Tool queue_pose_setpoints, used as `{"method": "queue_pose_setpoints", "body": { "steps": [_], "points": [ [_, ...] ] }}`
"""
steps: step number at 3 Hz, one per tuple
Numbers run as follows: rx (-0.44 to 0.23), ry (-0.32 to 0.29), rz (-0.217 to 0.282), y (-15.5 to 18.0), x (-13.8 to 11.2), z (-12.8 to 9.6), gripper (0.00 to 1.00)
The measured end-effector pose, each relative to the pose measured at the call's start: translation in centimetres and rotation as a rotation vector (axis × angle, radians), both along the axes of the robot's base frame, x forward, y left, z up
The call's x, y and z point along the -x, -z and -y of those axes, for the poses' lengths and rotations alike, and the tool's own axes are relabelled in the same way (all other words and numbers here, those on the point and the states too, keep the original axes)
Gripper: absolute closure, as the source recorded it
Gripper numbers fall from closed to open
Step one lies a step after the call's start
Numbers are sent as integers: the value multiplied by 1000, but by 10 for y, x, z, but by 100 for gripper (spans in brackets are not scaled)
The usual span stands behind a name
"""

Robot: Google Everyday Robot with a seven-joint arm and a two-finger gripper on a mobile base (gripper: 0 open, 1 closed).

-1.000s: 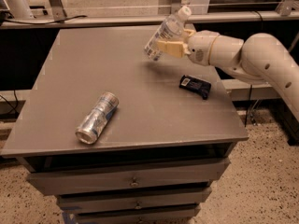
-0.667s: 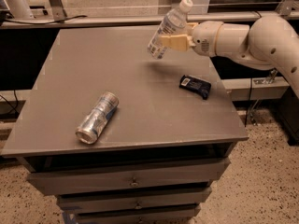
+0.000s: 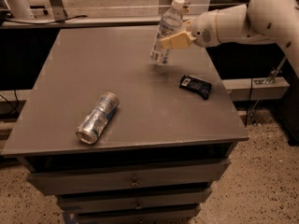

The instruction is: Place blue plastic bottle upright

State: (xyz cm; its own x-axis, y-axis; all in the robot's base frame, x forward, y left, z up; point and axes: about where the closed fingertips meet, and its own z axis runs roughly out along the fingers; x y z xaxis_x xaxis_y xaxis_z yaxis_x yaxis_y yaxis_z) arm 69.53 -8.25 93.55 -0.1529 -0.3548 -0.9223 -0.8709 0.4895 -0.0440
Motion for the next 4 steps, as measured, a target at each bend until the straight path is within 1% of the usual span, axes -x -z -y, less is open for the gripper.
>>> {"method": "queue_pose_setpoints", "body": {
  "steps": [1, 2, 4],
  "points": [
    [69, -42, -43, 8, 0, -4, 100],
    [107, -74, -69, 14, -1, -9, 100],
    [149, -115, -94, 20, -1, -15, 100]
  ]
}}
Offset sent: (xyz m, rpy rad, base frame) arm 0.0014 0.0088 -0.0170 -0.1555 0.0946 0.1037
